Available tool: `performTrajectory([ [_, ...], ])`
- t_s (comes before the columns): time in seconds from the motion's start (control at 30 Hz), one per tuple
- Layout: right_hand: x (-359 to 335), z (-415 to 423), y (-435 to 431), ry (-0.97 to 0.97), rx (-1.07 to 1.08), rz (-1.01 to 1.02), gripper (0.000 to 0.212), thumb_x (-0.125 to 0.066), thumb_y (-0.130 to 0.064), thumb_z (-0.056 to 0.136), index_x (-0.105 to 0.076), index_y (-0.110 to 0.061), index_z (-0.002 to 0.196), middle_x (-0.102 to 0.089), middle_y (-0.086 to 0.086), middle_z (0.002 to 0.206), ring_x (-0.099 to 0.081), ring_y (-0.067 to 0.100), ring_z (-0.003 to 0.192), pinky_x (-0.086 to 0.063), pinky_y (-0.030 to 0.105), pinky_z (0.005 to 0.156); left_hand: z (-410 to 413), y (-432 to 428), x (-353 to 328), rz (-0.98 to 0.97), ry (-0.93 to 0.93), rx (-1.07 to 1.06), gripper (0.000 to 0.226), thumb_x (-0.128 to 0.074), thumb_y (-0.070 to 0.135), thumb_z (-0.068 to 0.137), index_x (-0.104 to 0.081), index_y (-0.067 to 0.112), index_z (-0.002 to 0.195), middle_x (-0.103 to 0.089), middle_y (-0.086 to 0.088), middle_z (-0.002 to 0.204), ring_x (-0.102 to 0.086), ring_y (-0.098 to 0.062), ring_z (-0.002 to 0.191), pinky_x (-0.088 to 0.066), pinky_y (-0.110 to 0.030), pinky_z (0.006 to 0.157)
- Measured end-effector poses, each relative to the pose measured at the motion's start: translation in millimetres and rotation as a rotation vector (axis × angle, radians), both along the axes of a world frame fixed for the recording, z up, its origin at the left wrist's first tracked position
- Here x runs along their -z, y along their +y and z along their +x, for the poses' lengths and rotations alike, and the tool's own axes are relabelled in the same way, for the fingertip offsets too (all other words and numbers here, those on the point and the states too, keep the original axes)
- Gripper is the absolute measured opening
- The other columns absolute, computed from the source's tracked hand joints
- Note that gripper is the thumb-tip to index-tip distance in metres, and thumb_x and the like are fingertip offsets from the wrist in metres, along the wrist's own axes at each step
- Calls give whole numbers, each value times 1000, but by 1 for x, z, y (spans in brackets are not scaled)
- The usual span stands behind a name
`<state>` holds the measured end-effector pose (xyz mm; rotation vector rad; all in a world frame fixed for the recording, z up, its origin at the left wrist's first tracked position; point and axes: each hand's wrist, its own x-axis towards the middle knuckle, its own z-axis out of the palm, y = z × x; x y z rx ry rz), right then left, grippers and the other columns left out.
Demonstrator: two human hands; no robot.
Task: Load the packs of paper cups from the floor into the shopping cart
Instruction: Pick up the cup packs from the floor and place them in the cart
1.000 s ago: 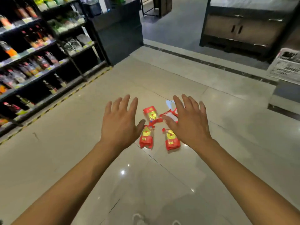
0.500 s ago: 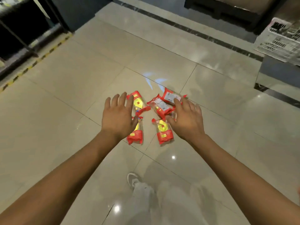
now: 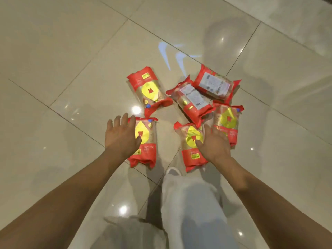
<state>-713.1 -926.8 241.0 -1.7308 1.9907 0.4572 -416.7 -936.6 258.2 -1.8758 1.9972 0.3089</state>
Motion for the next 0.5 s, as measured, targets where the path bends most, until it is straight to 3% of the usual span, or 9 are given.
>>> performTrajectory([
  [0.1, 111, -12, -6, 10, 21, 59, 75, -50, -49, 97, -22, -15, 157, -43, 15, 153, -41, 35, 139, -38, 47, 110, 8, -3, 119, 63, -1, -59, 84, -52, 59, 90, -27, 13, 156, -36, -13, 160, -38, -35, 143, -35, -51, 114],
  [0.17, 173, -25, -8, -20, 93, 61, 76, -53, -49, 95, -24, -16, 157, -47, 14, 150, -46, 36, 135, -43, 48, 106, 12, -4, 187, 101, 40, -152, 96, -53, 65, 88, -15, 14, 160, -36, -12, 160, -40, -36, 141, -38, -50, 110],
  [0.27, 245, -46, -7, -151, 261, 81, 81, -63, -48, 86, -28, -18, 153, -53, 14, 141, -53, 38, 128, -48, 52, 102, 20, -6, 259, 193, 200, -417, 118, -65, 71, 75, -4, 20, 161, -43, -13, 151, -46, -40, 134, -42, -52, 104],
  [0.33, 274, -57, -9, -357, 454, 75, 77, -71, -43, 81, -34, -21, 145, -58, 11, 132, -58, 35, 120, -51, 51, 98, 25, -8, 290, 227, 431, -615, 125, -76, 69, 54, -22, 18, 155, -48, -15, 142, -50, -40, 129, -47, -53, 103],
  [0.4, 289, -68, -14, -546, 616, 82, 66, -79, -27, 82, -41, -21, 136, -64, 4, 118, -66, 25, 106, -54, 39, 84, 33, -11, 314, 183, 682, -800, 121, -84, 59, 37, -40, 17, 142, -56, -10, 131, -59, -33, 119, -53, -50, 98],
  [0.5, 296, -68, -13, -653, 724, 171, 49, -86, -17, 77, -56, -17, 117, -72, 2, 104, -71, 15, 83, -51, 27, 65, 38, -8, 330, 192, 888, -1031, 122, -97, 43, 37, -39, 18, 142, -62, -4, 125, -66, -25, 108, -57, -48, 94],
])
